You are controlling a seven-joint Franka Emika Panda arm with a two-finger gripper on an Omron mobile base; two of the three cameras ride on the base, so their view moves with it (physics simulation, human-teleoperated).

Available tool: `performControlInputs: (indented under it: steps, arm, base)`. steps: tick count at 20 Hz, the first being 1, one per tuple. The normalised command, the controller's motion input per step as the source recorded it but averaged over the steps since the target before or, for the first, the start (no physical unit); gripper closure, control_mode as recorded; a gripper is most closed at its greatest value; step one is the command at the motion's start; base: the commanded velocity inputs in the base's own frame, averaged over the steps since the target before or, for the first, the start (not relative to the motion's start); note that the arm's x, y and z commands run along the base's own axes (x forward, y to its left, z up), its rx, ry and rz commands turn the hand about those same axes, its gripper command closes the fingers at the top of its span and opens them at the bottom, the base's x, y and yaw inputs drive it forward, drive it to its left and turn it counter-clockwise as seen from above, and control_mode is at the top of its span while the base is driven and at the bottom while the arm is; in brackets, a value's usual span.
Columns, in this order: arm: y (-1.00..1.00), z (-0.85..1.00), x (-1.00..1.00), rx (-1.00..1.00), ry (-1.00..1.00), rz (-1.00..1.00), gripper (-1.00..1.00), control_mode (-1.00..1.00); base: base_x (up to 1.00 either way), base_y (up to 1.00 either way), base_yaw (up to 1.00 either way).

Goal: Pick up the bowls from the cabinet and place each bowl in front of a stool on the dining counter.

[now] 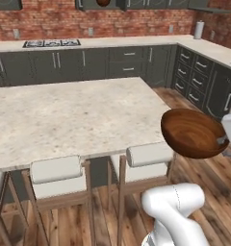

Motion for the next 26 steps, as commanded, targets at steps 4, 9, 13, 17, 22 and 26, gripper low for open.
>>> performControlInputs:
  steps: [4,9,13,17,22,26]
  arm:
    - [0.0,0.0,0.0,0.0,0.0,0.0,1.0,1.0]
    - [0.0,0.0,0.0,0.0,0.0,0.0,1.0,1.0]
    - [0.0,0.0,0.0,0.0,0.0,0.0,1.0,1.0]
    - [0.0,0.0,0.0,0.0,0.0,0.0,1.0,1.0]
    - [0.0,0.0,0.0,0.0,0.0,0.0,1.0,1.0]
    - [0.0,0.0,0.0,0.0,0.0,0.0,1.0,1.0]
  base:
    - [0.79,0.0,-0.02]
    - [0.72,0.02,-0.02]
    - [0.32,0.05,0.0]
    - [0.27,0.0,0.0]
    - [0.61,0.07,0.0]
    - [0.66,0.11,0.0]
